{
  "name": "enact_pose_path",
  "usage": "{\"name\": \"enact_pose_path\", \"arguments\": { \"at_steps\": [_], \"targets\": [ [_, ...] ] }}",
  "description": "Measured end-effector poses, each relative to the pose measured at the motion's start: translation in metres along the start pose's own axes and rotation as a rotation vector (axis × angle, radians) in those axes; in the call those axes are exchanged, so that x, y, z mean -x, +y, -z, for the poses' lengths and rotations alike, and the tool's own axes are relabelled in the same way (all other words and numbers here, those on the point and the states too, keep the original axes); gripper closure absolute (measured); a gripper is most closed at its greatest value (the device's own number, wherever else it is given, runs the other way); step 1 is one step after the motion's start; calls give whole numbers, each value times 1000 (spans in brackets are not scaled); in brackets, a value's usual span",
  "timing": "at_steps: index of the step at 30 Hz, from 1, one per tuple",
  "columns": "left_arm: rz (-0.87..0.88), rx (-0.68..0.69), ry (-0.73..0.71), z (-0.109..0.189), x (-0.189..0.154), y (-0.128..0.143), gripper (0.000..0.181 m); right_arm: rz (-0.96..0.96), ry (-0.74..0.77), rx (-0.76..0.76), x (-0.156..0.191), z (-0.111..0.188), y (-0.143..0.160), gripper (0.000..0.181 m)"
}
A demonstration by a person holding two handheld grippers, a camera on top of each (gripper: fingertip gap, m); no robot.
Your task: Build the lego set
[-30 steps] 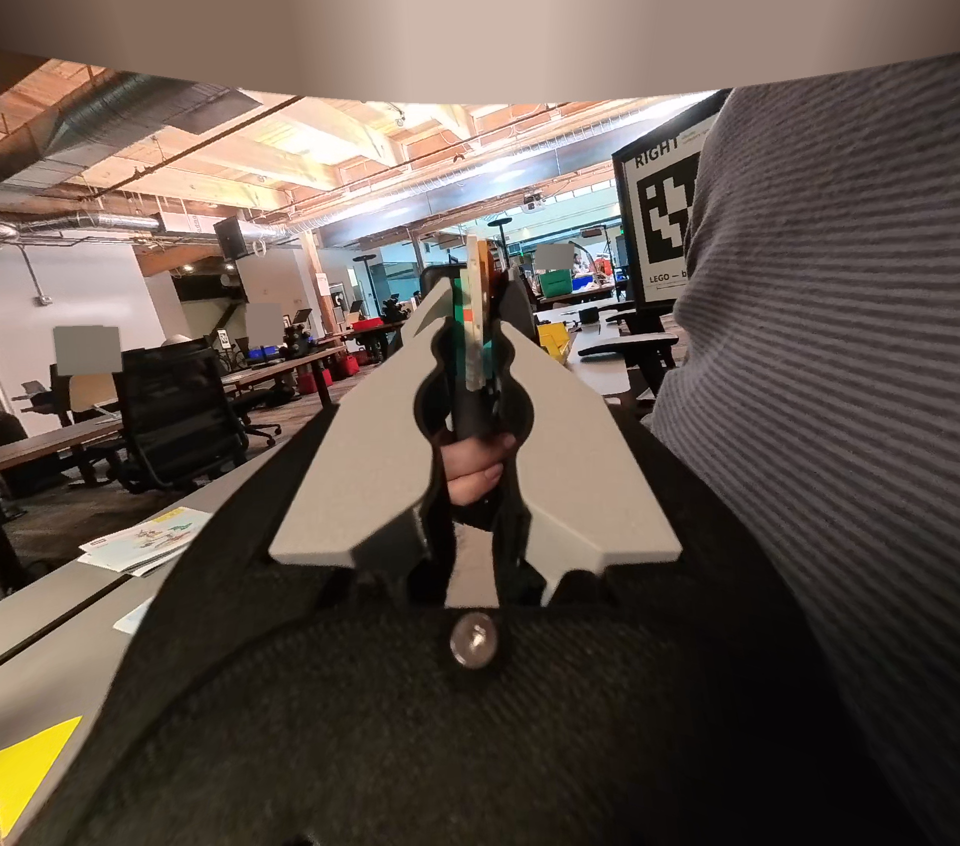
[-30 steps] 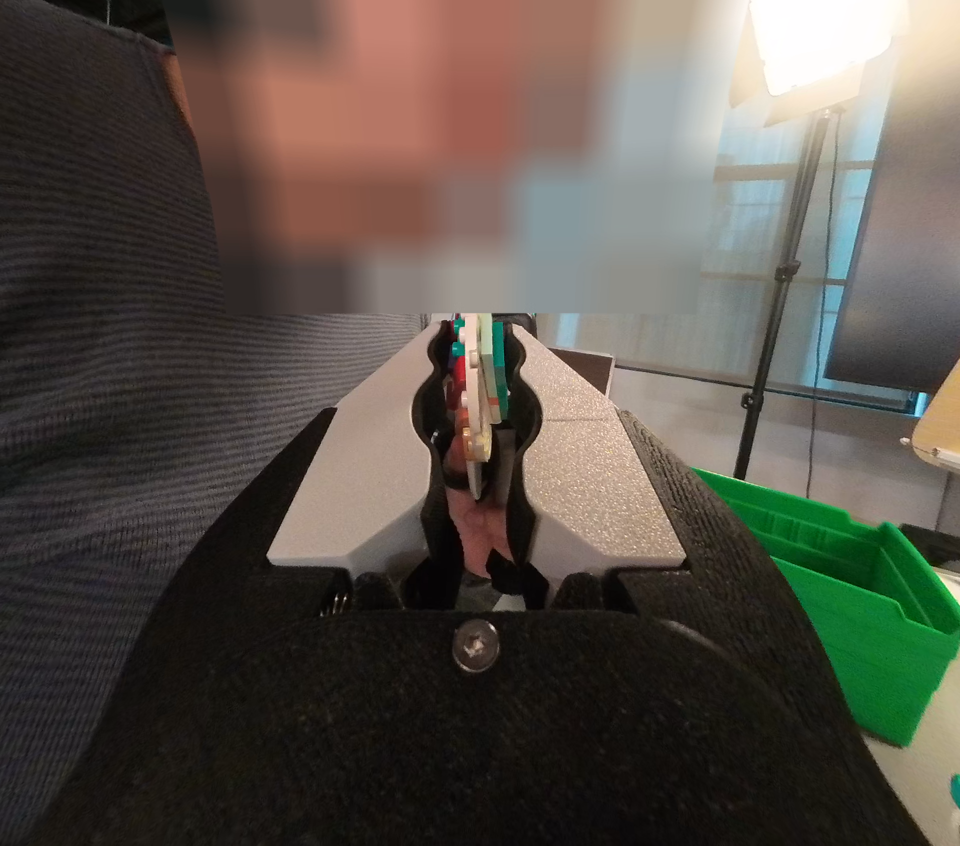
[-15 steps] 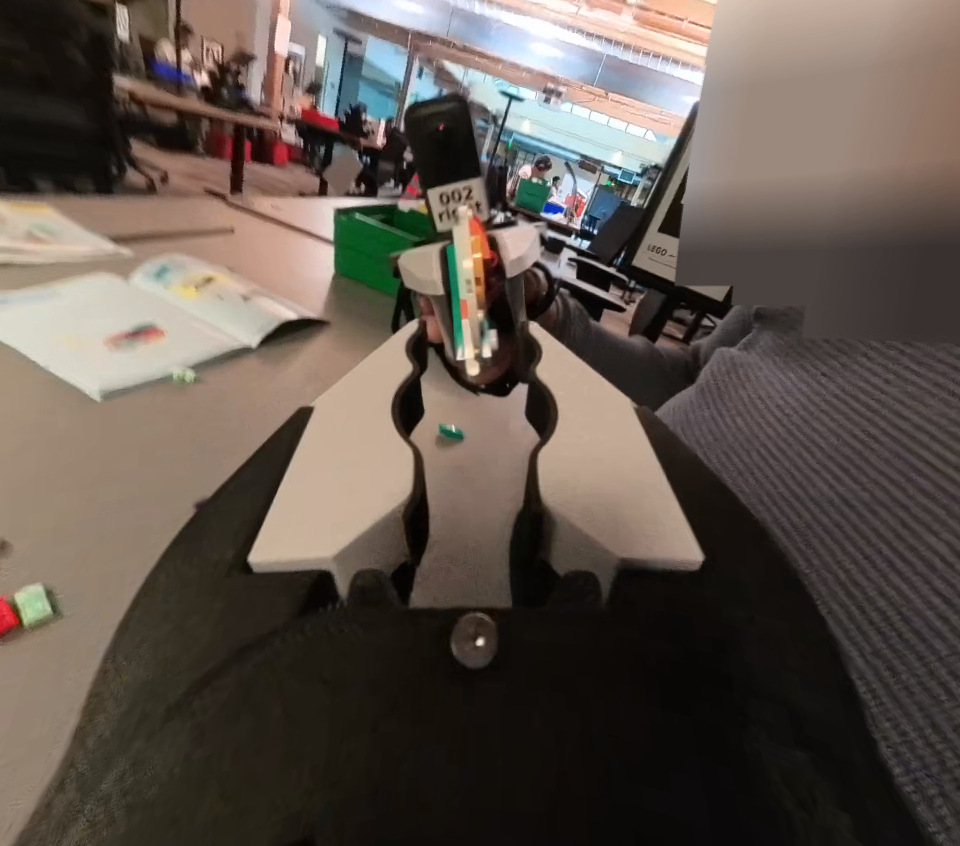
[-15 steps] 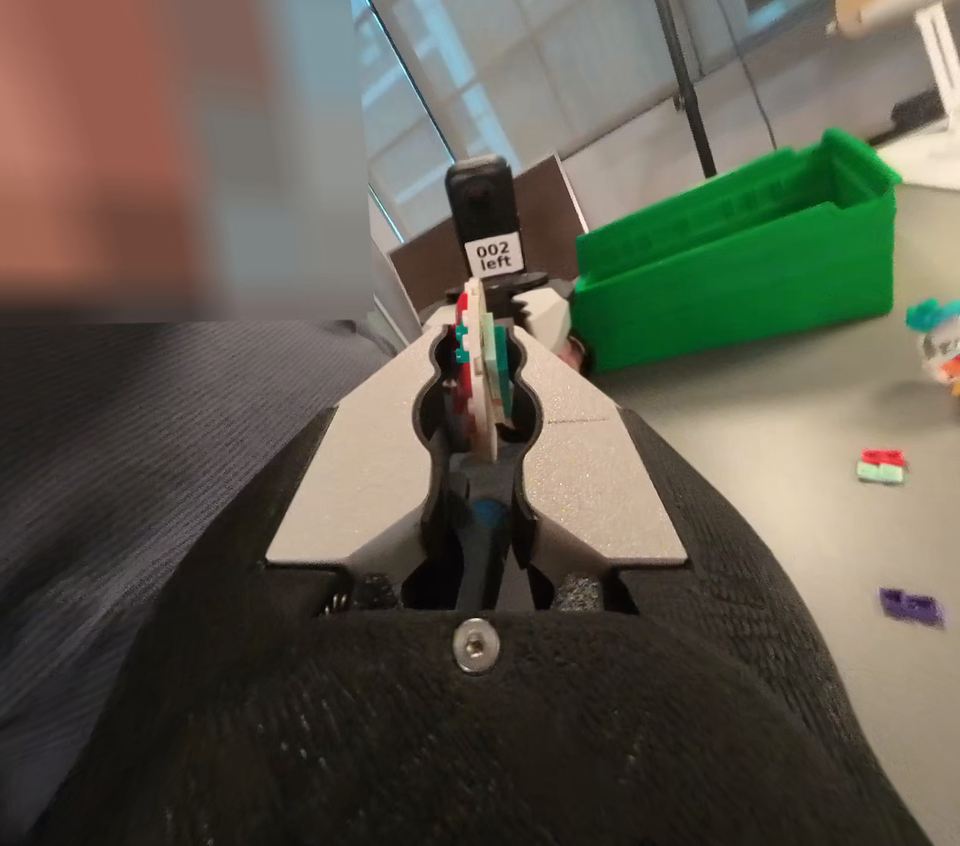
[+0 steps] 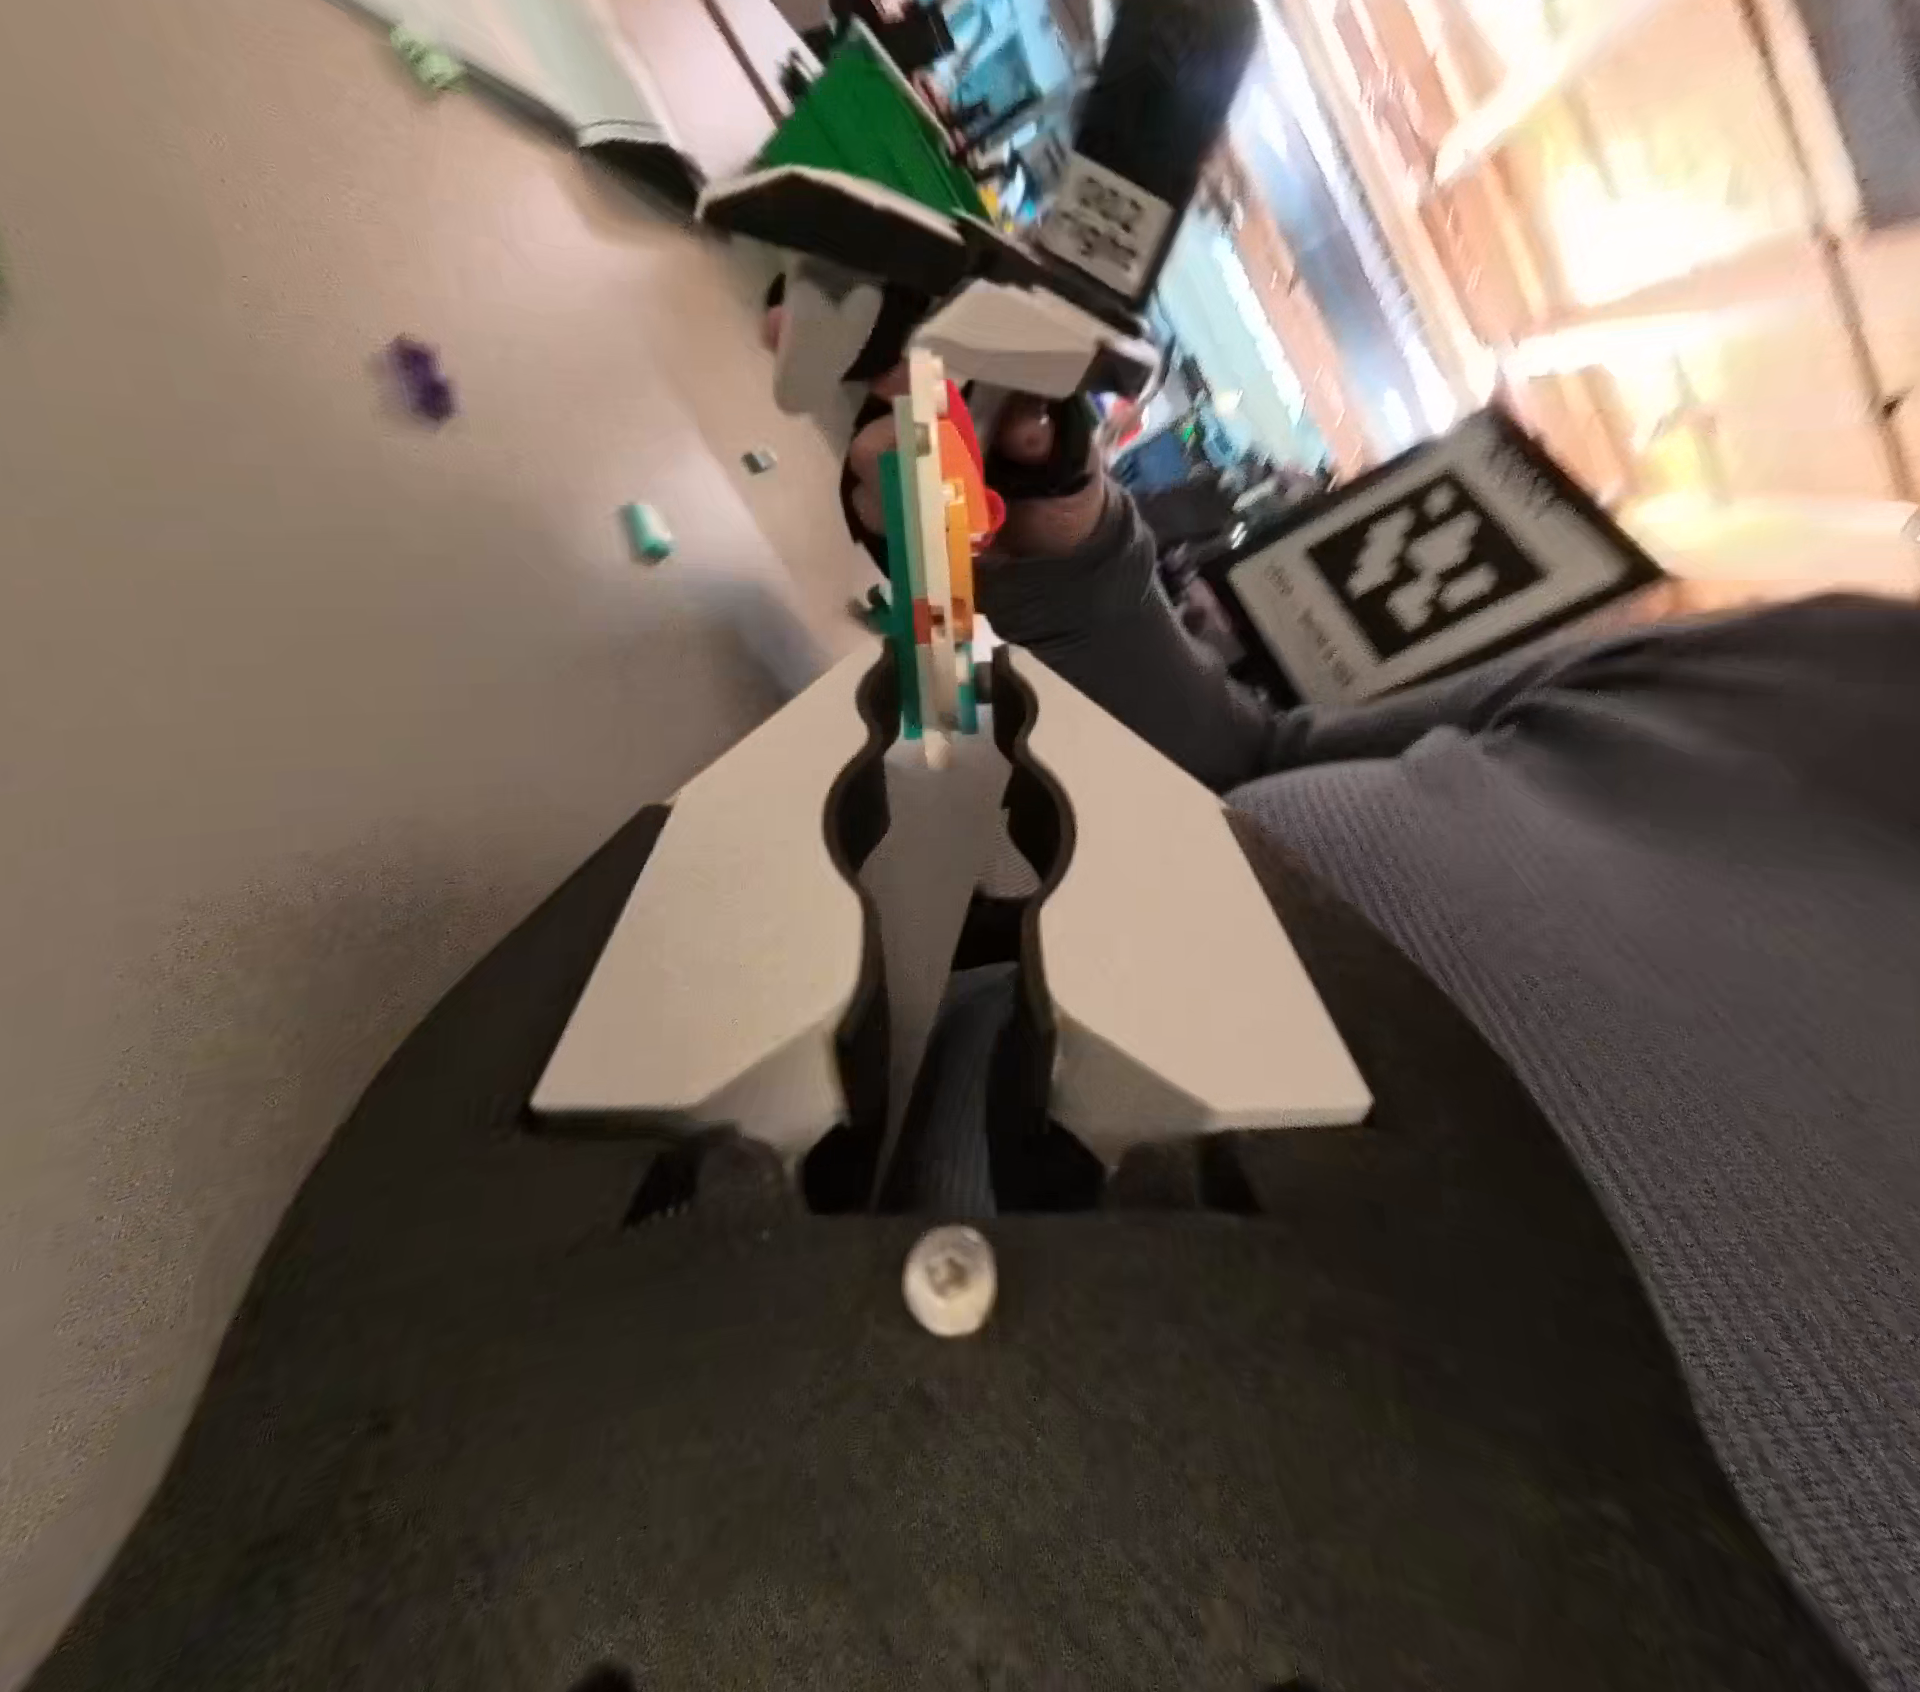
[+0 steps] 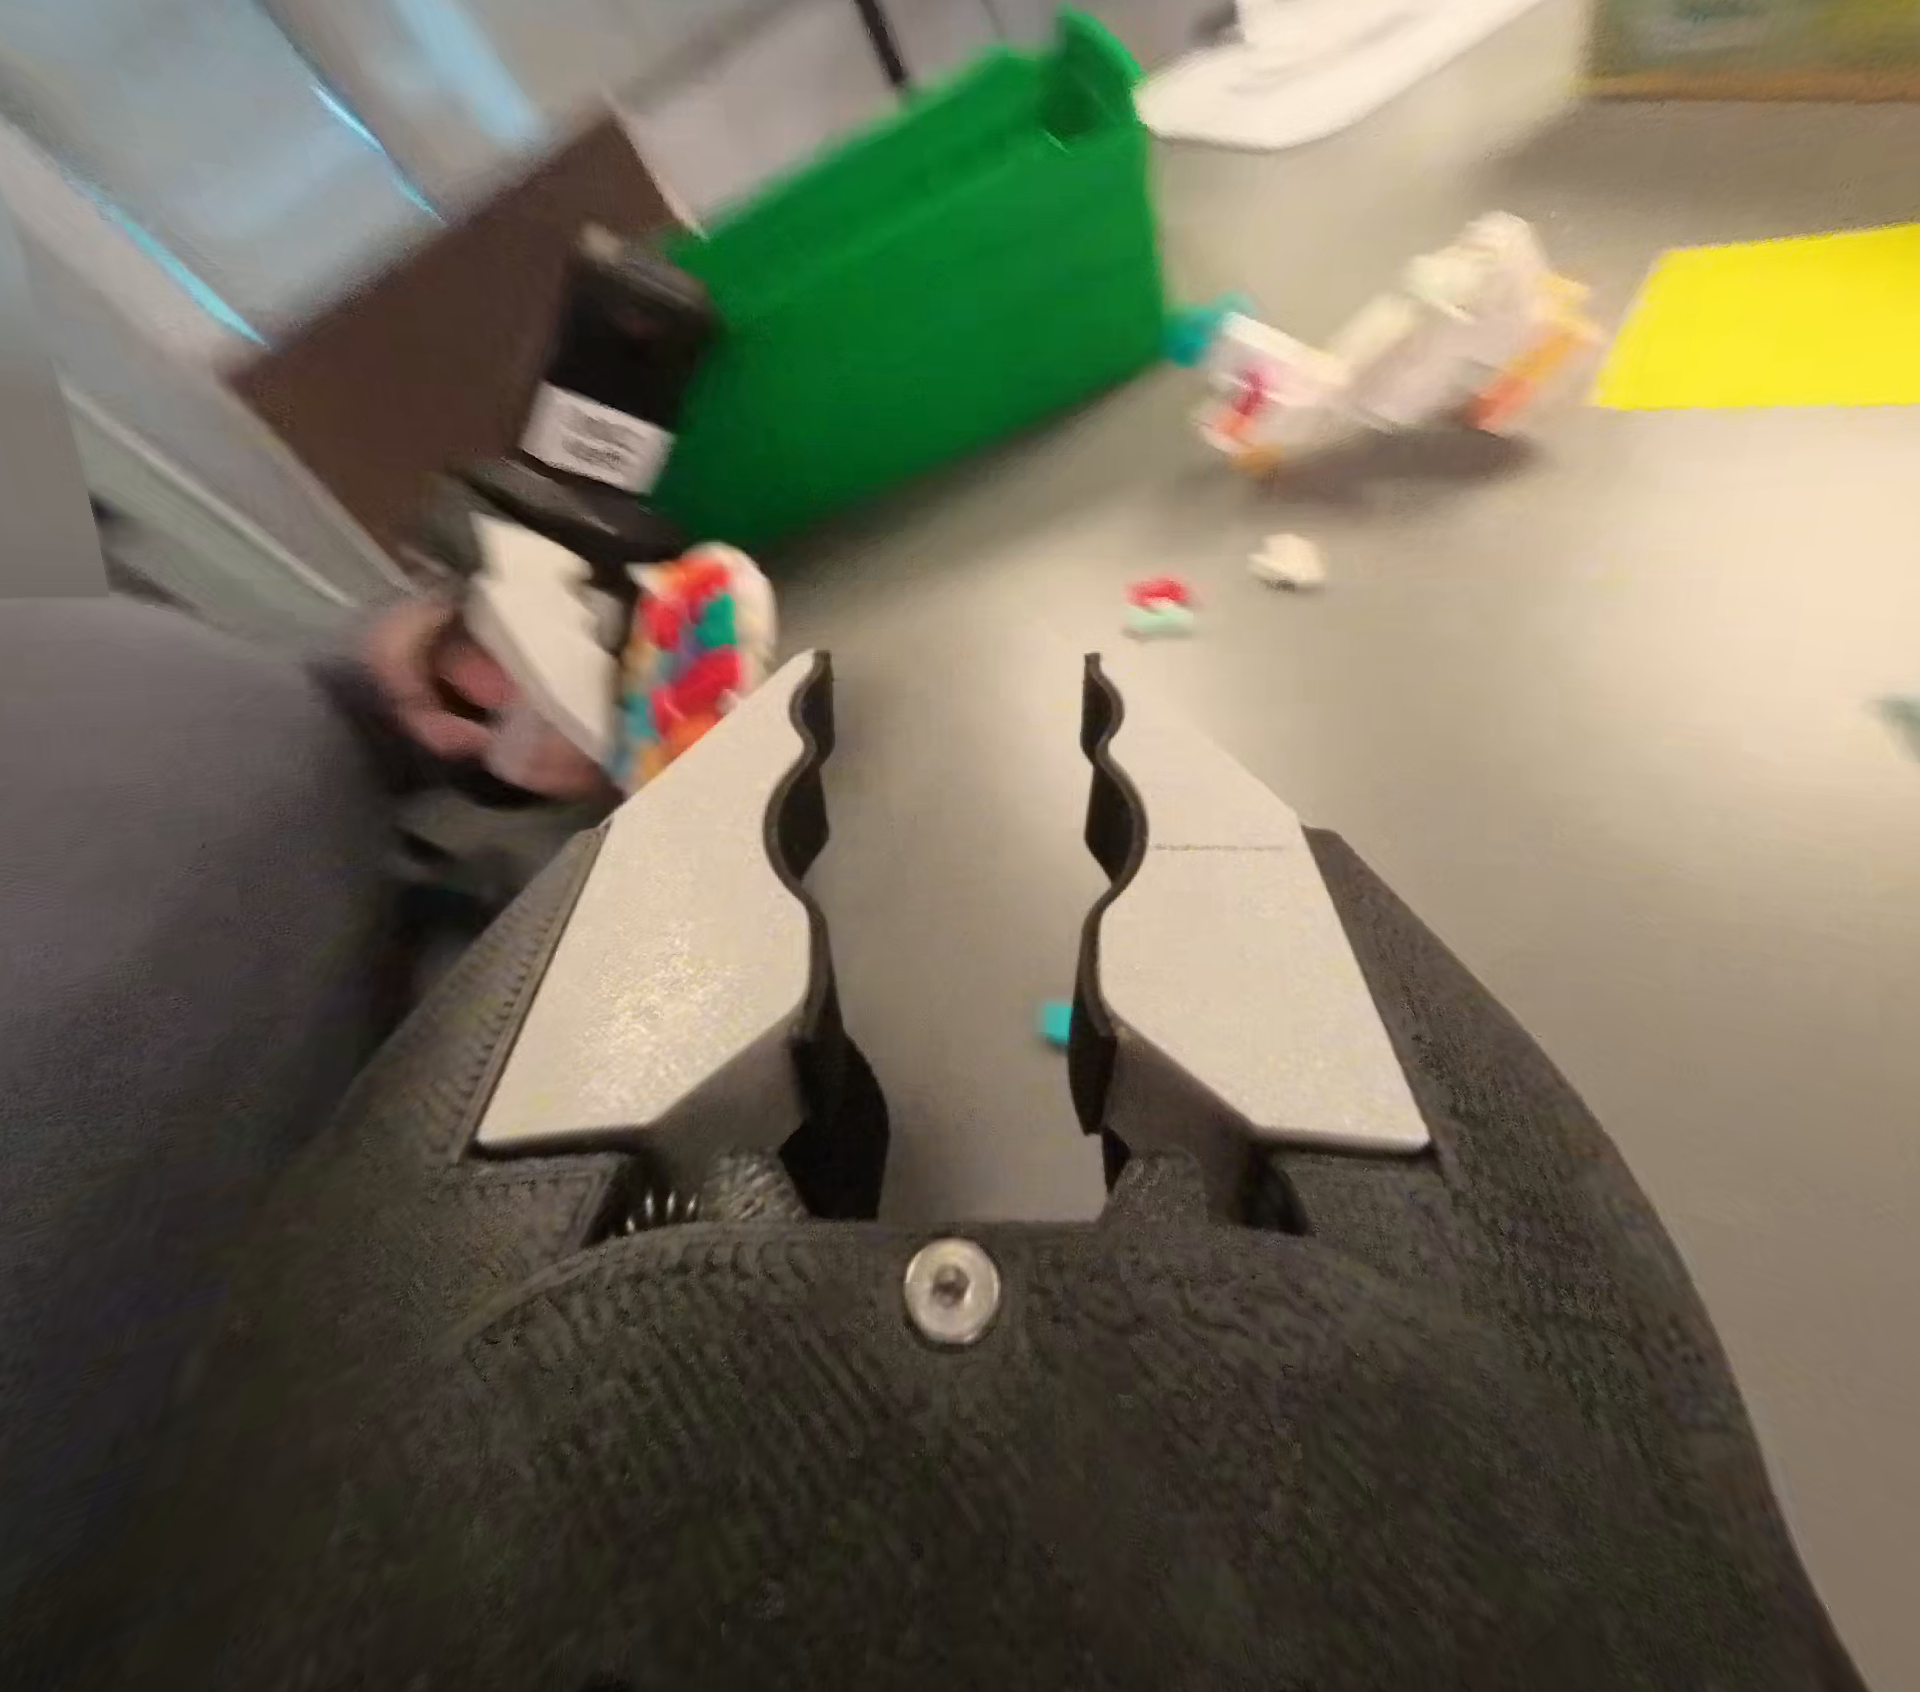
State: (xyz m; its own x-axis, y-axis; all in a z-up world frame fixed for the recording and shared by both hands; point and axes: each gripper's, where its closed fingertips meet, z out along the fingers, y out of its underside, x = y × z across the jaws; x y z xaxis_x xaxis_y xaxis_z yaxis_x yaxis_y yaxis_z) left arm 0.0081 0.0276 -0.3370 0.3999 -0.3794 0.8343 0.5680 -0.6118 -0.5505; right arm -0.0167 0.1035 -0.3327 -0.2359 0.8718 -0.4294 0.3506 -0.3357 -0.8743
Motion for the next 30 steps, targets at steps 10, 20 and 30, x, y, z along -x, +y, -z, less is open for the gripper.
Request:
{"name": "enact_pose_path", "arguments": {
  "at_steps": [10,20,30],
  "targets": [
    [354,-109,-22,7,36,-5,166,219,176,416,-52,-11,48,146],
    [367,-126,-61,4,46,-11,166,117,269,448,-56,-11,63,161],
    [377,-143,-74,4,51,-15,166,199,429,492,-64,-22,60,168]
  ]
}}
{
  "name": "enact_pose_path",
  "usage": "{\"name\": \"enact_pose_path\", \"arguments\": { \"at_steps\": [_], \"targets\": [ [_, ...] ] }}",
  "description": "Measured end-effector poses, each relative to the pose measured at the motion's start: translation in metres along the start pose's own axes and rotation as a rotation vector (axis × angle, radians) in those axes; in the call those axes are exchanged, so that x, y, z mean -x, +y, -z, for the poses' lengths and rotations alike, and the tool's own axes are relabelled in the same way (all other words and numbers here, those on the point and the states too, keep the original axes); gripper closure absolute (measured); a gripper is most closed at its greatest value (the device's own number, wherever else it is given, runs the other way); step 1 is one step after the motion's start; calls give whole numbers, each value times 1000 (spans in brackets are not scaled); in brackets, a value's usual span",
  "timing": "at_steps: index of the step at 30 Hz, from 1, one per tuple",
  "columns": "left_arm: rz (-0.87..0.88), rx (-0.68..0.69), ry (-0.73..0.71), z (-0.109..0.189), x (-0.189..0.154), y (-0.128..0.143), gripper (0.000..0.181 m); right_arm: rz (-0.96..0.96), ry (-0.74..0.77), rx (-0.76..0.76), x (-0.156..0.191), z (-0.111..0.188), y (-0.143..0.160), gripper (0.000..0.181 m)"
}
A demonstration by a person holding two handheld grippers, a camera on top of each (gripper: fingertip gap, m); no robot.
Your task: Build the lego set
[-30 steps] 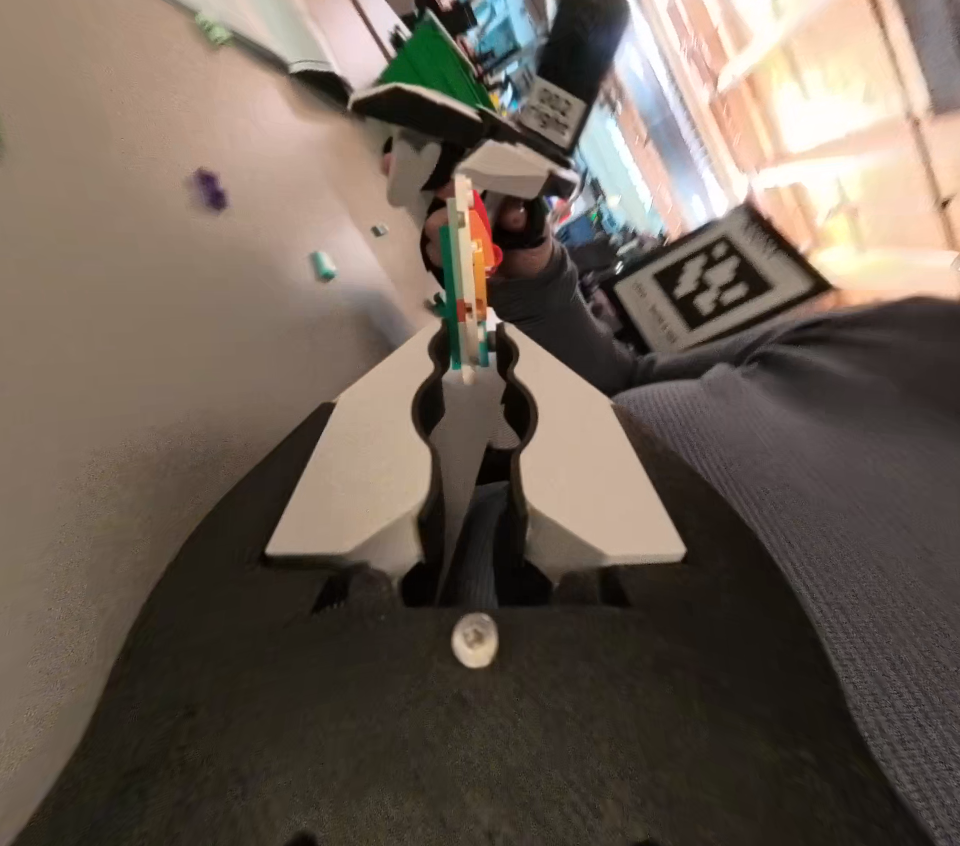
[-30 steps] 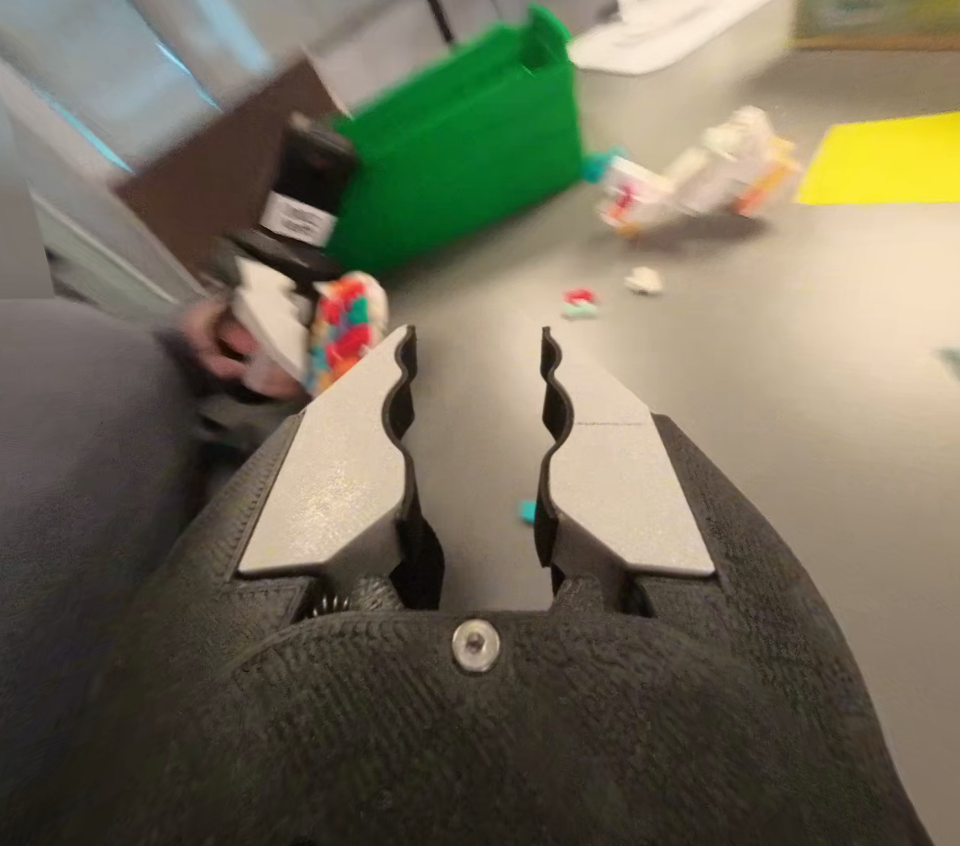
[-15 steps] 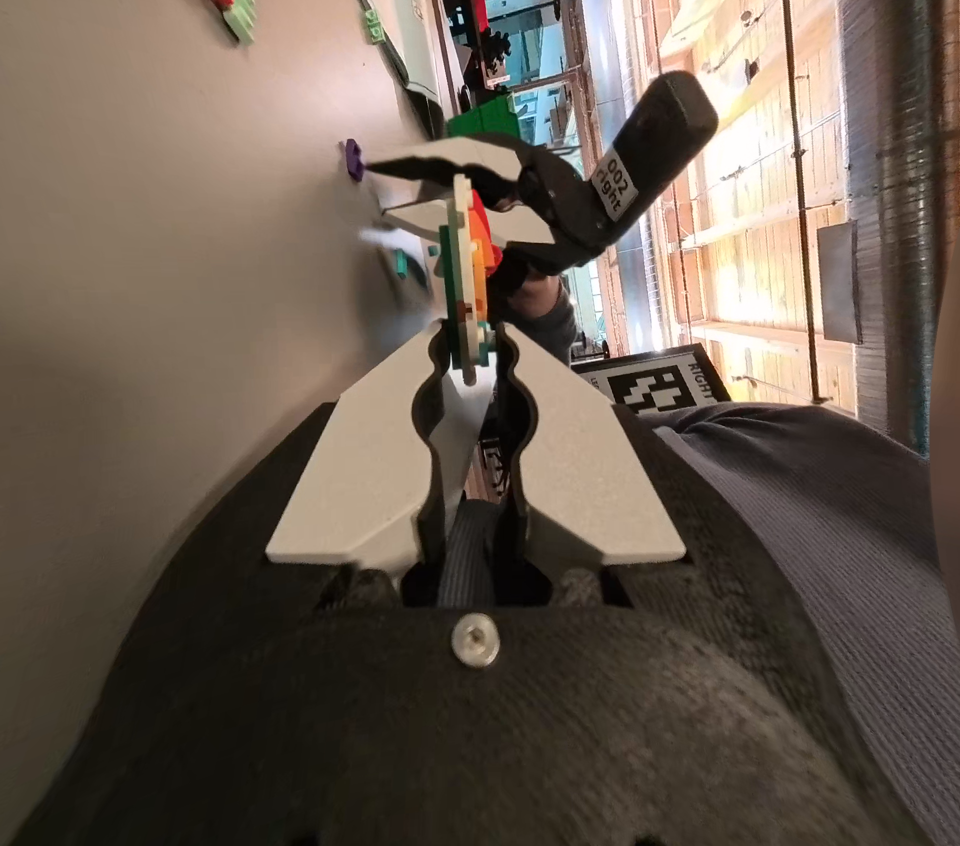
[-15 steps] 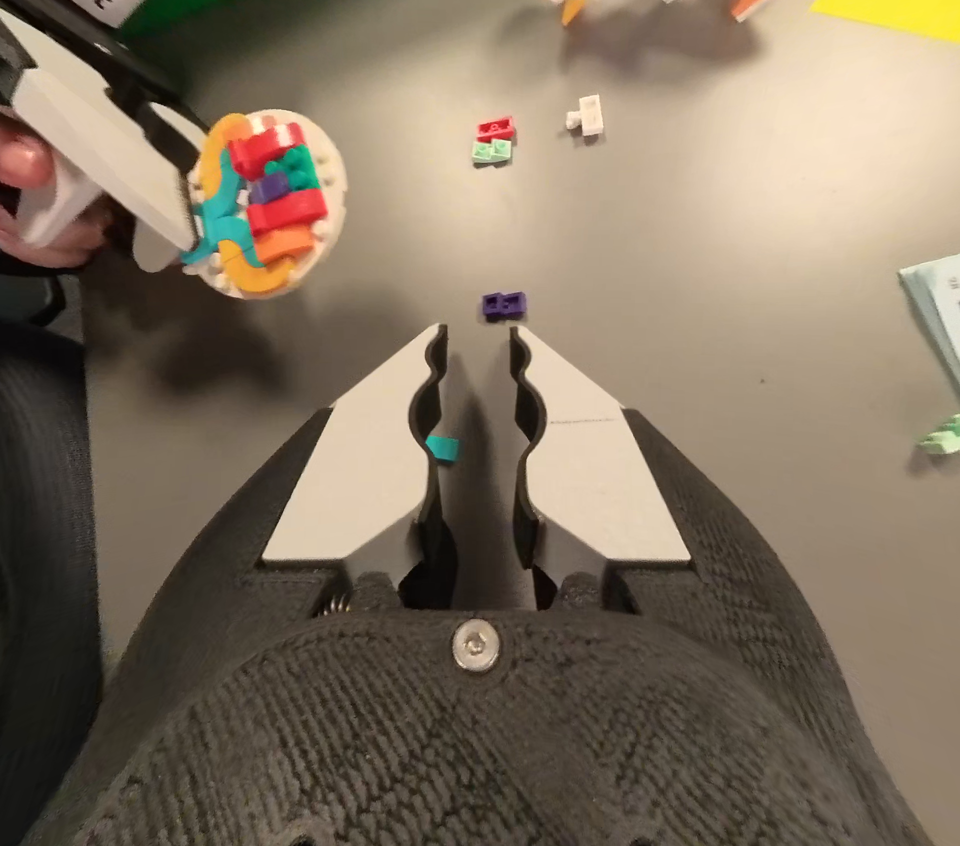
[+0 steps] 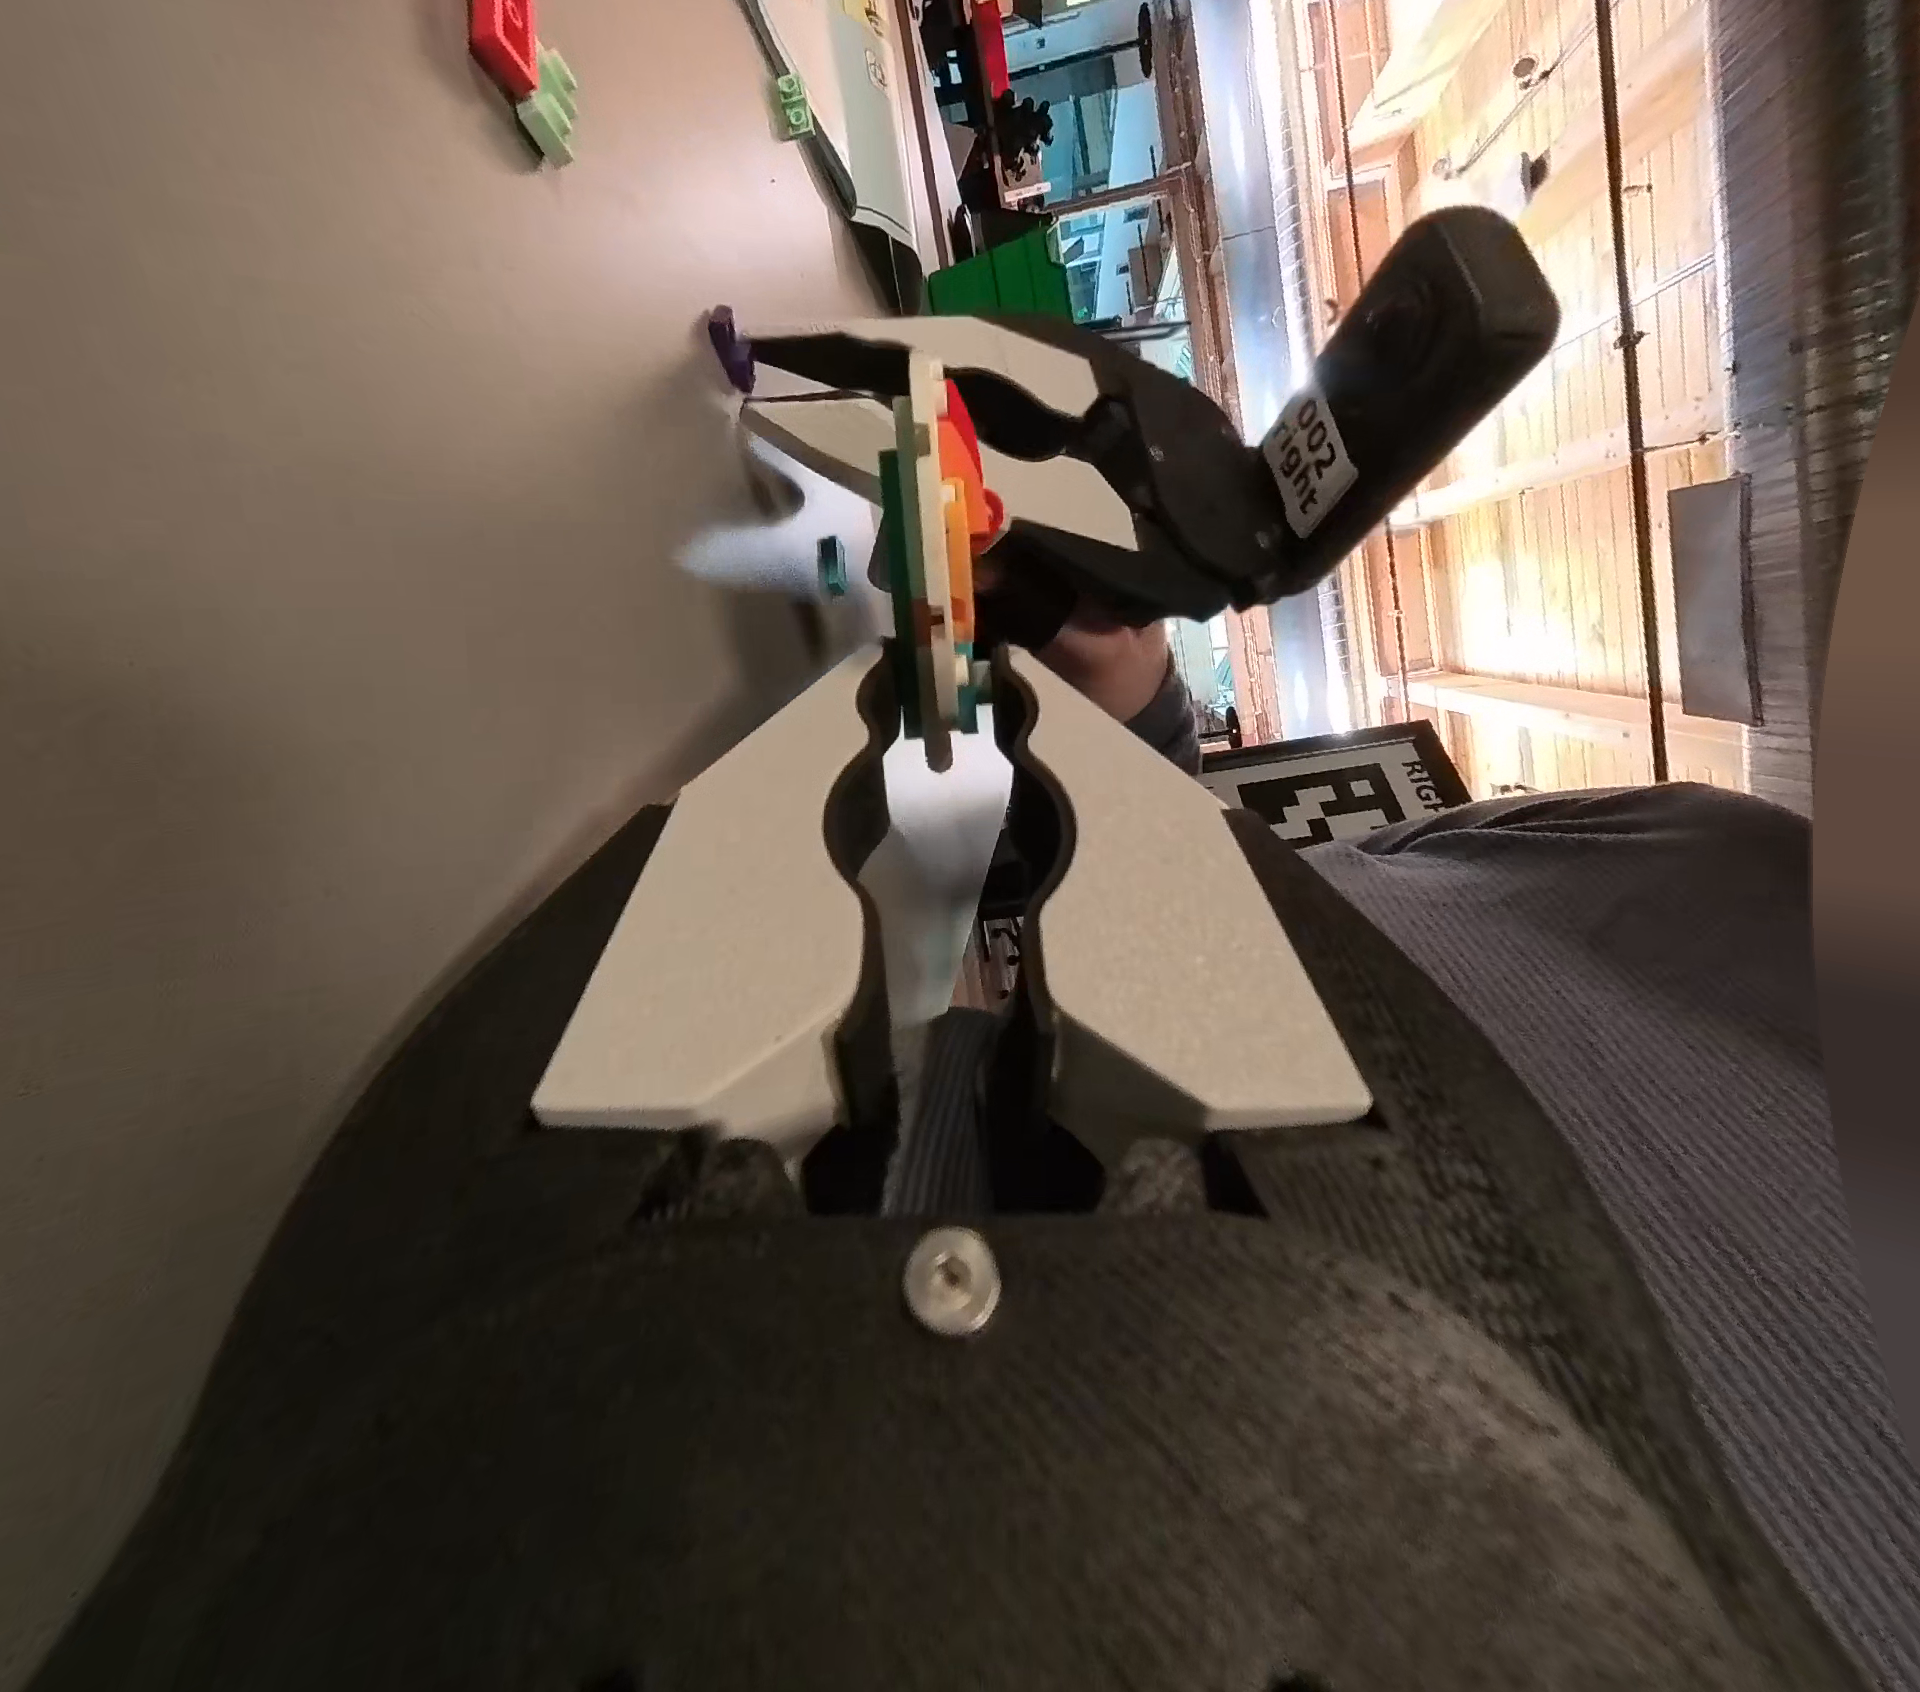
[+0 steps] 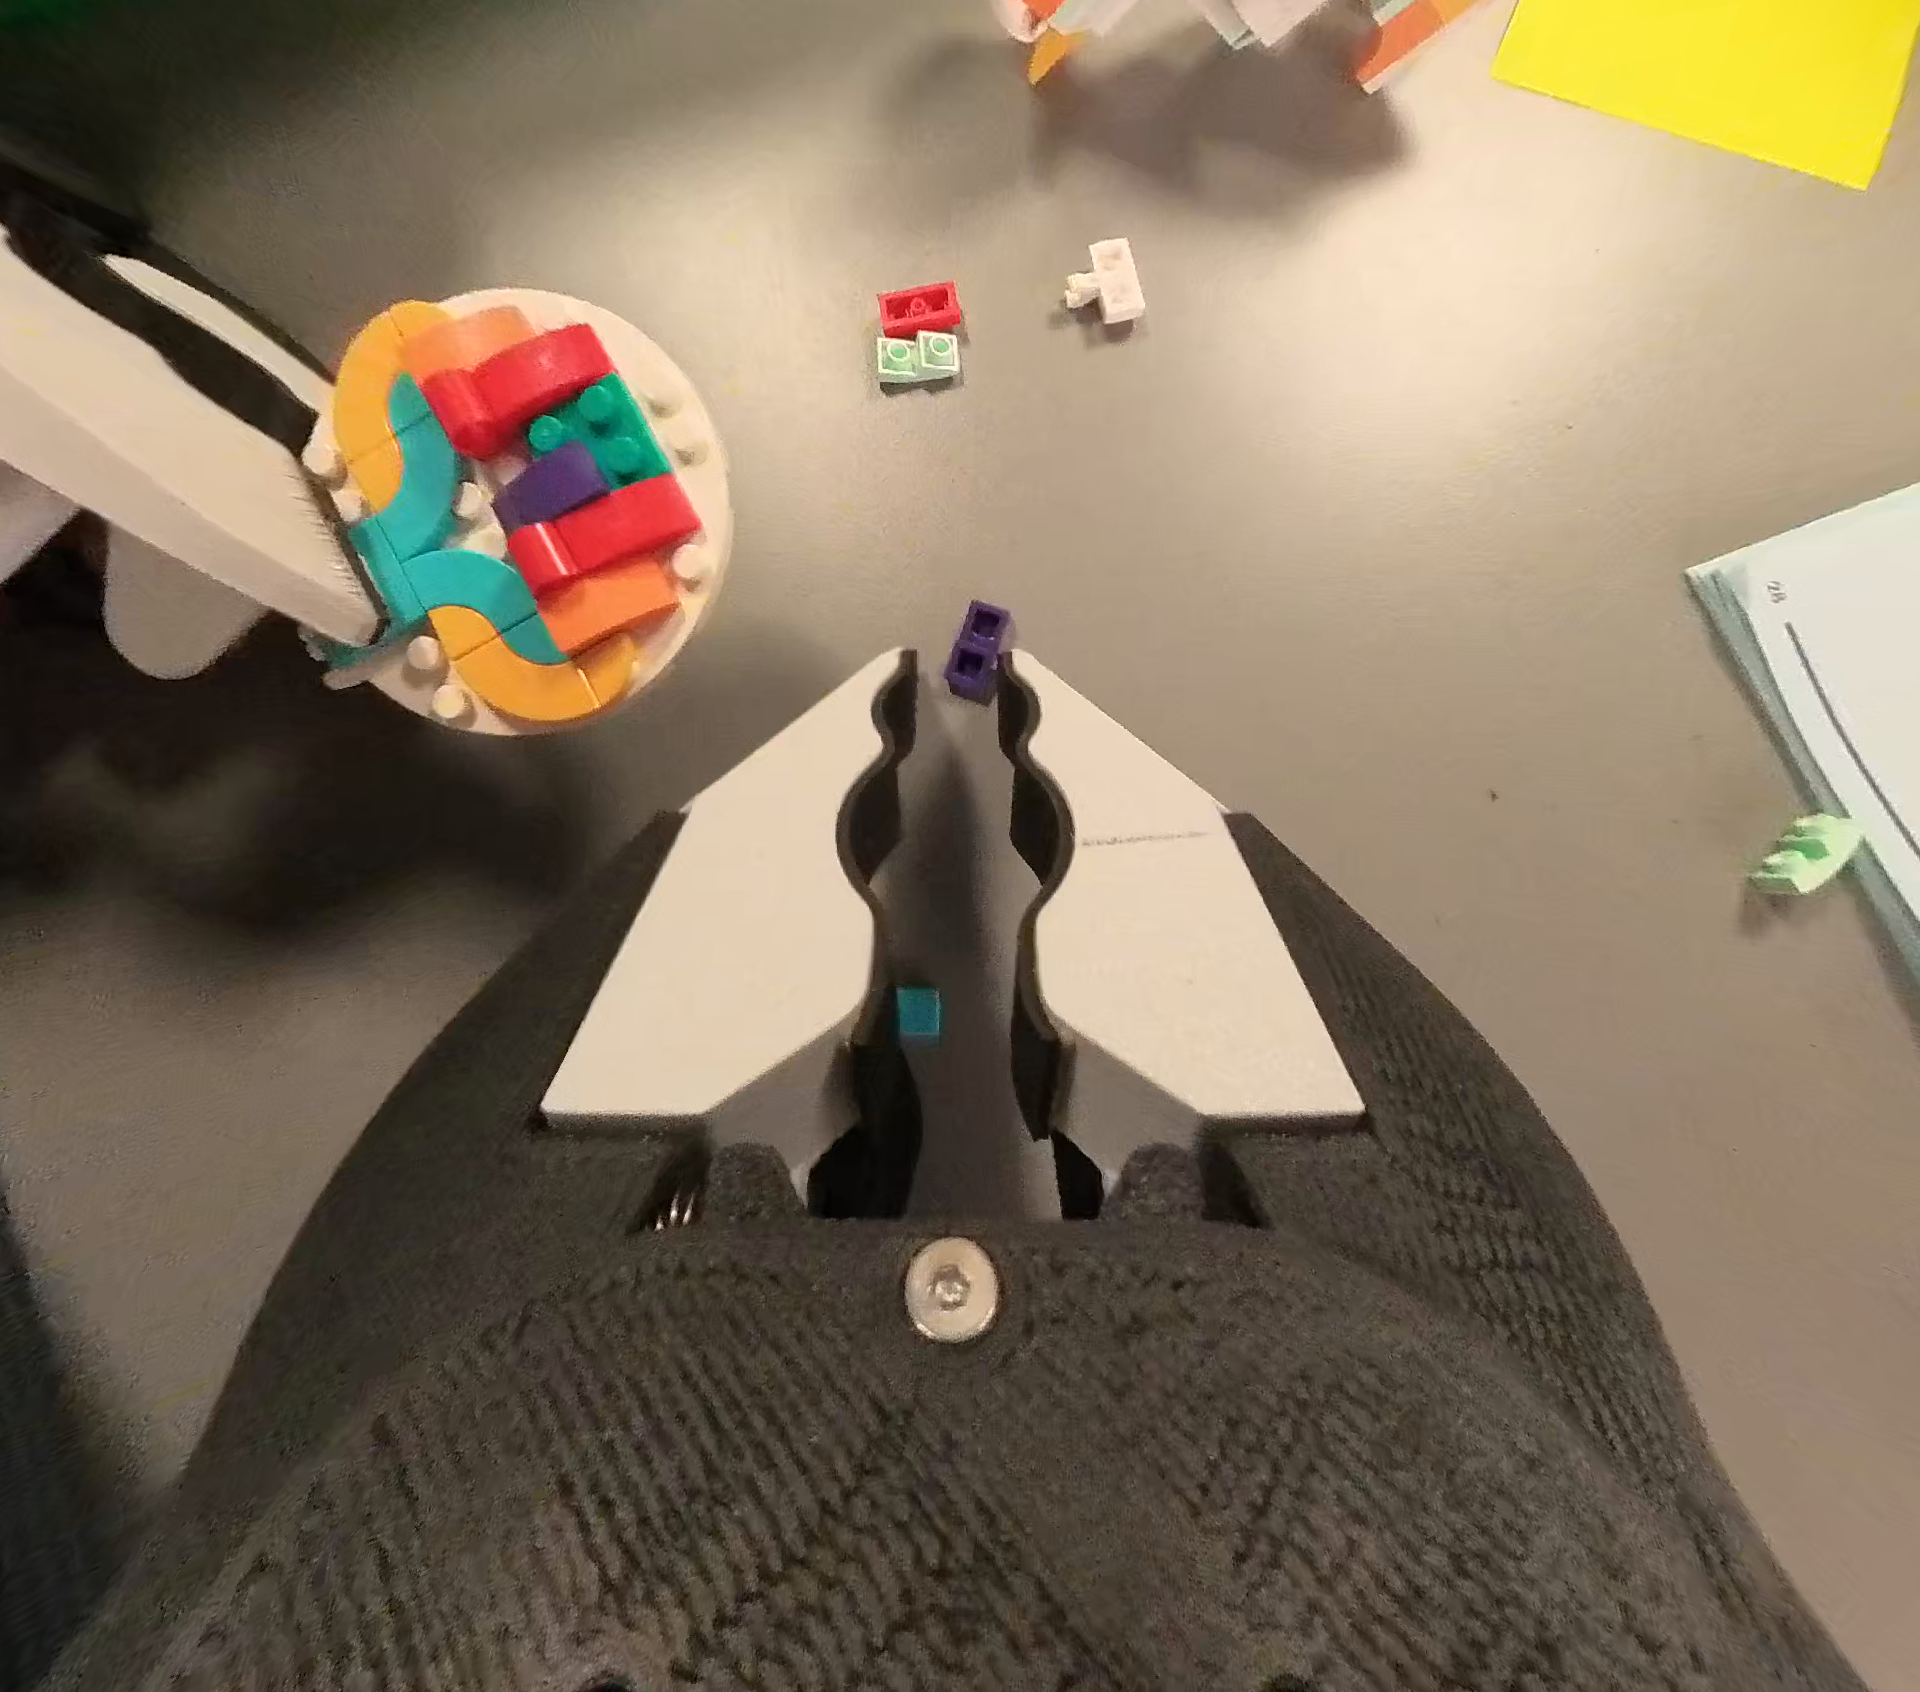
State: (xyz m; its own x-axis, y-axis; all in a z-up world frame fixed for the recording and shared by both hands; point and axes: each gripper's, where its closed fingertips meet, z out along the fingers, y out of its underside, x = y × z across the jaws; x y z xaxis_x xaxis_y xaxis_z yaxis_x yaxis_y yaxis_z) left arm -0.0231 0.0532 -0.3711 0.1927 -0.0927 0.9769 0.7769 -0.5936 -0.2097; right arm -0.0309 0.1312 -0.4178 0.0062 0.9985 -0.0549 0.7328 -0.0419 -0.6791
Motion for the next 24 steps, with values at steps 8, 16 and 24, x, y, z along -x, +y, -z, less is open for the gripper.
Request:
{"name": "enact_pose_path", "arguments": {
  "at_steps": [8,16,24],
  "targets": [
    [-3,-1,11,0,-2,0,166,345,133,13,-12,10,-1,176],
    [-25,-12,34,-1,-6,-5,166,1574,350,242,-30,33,20,176],
    [-31,-13,73,0,-11,-5,167,2099,273,297,-14,41,29,176]
  ]
}}
